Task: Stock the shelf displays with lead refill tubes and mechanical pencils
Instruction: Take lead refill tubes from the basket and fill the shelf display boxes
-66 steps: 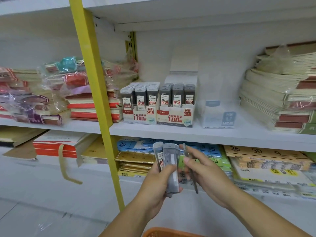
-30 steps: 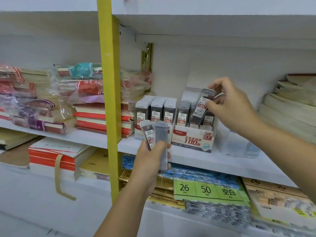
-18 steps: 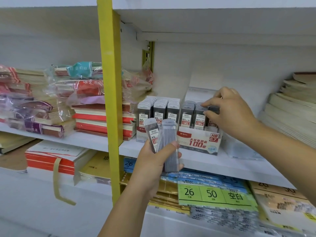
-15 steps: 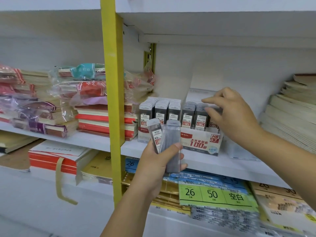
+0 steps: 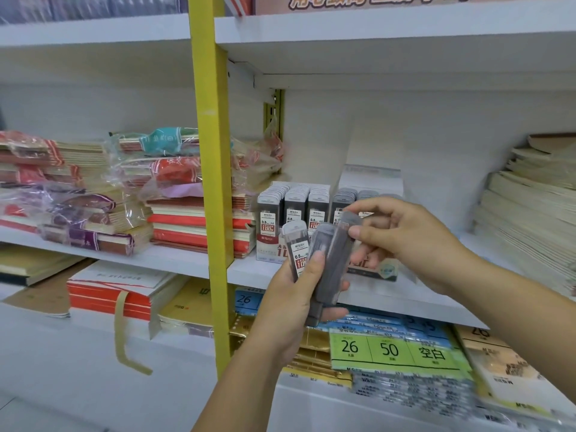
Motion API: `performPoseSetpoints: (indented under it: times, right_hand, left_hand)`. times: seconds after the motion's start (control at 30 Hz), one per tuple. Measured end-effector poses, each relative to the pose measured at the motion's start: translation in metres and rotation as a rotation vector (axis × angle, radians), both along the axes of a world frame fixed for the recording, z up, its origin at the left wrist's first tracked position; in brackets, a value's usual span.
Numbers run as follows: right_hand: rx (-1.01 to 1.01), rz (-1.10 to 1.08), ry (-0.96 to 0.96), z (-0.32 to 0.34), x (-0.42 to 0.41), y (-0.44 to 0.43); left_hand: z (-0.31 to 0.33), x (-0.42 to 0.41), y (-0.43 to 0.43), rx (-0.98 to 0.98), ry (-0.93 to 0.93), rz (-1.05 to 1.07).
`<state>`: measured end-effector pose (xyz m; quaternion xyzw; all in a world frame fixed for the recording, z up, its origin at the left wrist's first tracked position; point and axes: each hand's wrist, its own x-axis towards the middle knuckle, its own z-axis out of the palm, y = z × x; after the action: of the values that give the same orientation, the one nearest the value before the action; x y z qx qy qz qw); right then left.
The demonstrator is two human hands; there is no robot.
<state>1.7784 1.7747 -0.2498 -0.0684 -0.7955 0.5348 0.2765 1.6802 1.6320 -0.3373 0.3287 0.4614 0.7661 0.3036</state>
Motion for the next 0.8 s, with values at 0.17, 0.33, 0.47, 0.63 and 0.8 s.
performPoseSetpoints:
  times: [0.17, 0.33, 0.47, 0.63, 0.8]
  right_hand:
    - [-0.131, 0.142, 0.007, 0.008, 0.006, 0.006]
    - [0.017, 0.083, -0.057, 0.001, 0.006, 0.008]
    - [-0.051, 0.042, -0.029, -0.001, 0.004, 0.010]
    - [0.163, -0.123, -0.046, 0.003, 0.003, 0.014]
    - [0.399, -0.294, 0.288, 0.037, -0.001, 0.024]
  left_hand:
    - [-0.003, -0.005, -0.003, 0.011, -0.011, 0.009]
    - [-0.006, -0.012, 0.002, -0.004, 0.004, 0.110]
    - [-0.007, -0.013, 0.005, 0.032, -0.017, 0.139]
    - [-0.003, -0.012, 0.006, 0.040, -0.025, 0.156]
    - [0.001, -0.017, 0.005, 0.010, -0.024, 0.285]
